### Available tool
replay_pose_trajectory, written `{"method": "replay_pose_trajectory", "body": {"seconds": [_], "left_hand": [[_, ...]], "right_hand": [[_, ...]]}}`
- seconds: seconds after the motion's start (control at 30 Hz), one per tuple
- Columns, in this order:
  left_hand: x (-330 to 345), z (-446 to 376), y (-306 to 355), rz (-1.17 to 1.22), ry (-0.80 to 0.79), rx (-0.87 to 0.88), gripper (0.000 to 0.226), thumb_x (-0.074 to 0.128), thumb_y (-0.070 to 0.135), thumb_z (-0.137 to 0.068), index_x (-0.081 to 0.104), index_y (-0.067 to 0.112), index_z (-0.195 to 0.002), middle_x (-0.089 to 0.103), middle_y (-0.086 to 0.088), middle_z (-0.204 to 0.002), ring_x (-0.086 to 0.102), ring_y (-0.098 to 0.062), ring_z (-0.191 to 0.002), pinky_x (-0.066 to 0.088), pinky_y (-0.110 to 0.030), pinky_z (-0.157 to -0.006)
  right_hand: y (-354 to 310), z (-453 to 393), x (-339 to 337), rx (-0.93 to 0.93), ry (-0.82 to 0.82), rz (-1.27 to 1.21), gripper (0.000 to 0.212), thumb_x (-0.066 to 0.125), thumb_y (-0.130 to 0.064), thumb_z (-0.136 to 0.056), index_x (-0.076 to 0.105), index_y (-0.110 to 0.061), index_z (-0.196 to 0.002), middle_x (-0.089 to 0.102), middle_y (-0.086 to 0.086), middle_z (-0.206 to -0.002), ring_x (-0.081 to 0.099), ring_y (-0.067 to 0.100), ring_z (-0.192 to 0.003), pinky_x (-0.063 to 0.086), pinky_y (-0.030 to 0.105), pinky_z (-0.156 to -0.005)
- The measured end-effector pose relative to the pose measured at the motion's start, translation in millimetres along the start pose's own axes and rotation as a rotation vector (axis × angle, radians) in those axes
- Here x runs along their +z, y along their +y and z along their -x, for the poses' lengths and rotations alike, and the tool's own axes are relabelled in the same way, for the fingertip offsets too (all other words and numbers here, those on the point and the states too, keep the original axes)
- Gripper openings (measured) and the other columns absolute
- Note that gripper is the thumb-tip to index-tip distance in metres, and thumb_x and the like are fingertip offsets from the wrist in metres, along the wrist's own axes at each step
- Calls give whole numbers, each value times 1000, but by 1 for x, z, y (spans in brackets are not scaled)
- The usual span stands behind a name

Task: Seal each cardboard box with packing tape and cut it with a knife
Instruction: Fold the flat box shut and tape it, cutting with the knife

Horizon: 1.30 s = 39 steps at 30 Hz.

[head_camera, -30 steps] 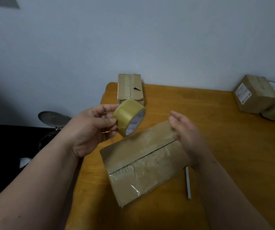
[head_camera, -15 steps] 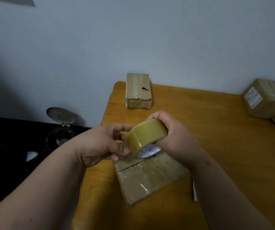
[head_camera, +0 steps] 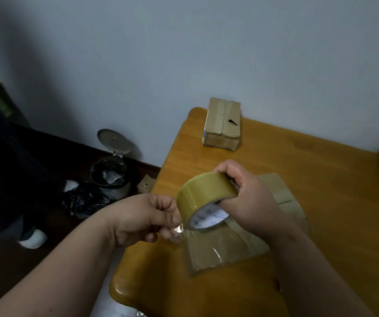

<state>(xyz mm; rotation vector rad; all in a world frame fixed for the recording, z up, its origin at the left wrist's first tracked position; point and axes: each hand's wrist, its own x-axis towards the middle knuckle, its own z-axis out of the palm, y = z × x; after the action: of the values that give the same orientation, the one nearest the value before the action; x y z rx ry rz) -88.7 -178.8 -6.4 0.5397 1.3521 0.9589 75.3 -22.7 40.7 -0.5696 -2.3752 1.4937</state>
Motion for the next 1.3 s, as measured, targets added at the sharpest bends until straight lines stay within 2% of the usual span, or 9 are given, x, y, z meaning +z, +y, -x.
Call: {"method": "replay_pose_trajectory", "body": {"seconds": [0.1,0.2,0.33,0.53,0.63,0.83,0.9,1.0,1.3], "left_hand": [[1,1,-11,131,-58,28,14,75,9,-80,63,10,-88,64,-10,-71,60,-11,-55,44,-17,-43],[0,3,-21,314,-72,74,13,73,2,-79,66,9,-88,61,-15,-71,64,-16,-57,56,-23,-50],[-1,-1,-34,469,-48,130,54,93,4,-56,62,3,-100,62,-16,-69,67,-21,-60,58,-27,-50],[5,-11,-46,424,52,140,88,95,7,-50,50,-8,-124,64,-16,-65,65,-18,-53,55,-23,-45],[6,-12,-46,396,87,145,74,91,6,-58,53,-7,-119,63,-16,-64,64,-17,-51,54,-22,-44],[1,-9,-49,376,163,148,22,70,-3,-72,57,1,-89,58,-12,-59,57,-13,-45,48,-19,-39],[-4,-8,-51,373,177,165,17,69,-1,-73,58,1,-86,58,-11,-59,55,-12,-45,45,-18,-38],[-2,-12,-51,344,166,155,14,69,-1,-72,60,1,-81,59,-12,-59,52,-11,-43,41,-17,-37],[11,-28,-65,426,185,132,20,71,-1,-69,58,-1,-85,57,-14,-61,52,-12,-45,36,-17,-35]], "right_hand": [[-4,1,-1,-1,-64,15,27,60,-17,-69,52,-37,-86,57,-16,-74,51,-5,-57,40,11,-48],[-6,1,-2,0,-101,70,30,63,-15,-73,50,-38,-88,56,-10,-75,50,-2,-57,42,22,-48],[-4,2,-2,-19,-88,118,34,71,-8,-77,52,-34,-90,57,-6,-76,52,3,-61,45,32,-54],[-7,7,1,-87,-120,199,34,60,-41,-59,54,-41,-93,58,-14,-87,56,4,-76,45,20,-60],[-7,7,0,-125,-136,273,33,65,-34,-63,53,-41,-93,57,-17,-89,55,1,-81,42,19,-64],[-10,2,-30,-102,-128,470,50,71,-55,-58,60,-40,-104,57,-19,-96,53,-1,-88,46,26,-72],[-6,2,-57,-76,-65,602,54,84,-27,-62,65,-39,-112,54,-24,-94,53,3,-91,45,27,-77],[0,4,-72,-102,15,673,60,73,5,-66,68,-28,-117,49,-30,-91,50,2,-89,36,19,-74],[7,15,-72,-141,8,686,61,82,-6,-66,67,-26,-122,50,-21,-89,51,10,-89,37,26,-71]]}}
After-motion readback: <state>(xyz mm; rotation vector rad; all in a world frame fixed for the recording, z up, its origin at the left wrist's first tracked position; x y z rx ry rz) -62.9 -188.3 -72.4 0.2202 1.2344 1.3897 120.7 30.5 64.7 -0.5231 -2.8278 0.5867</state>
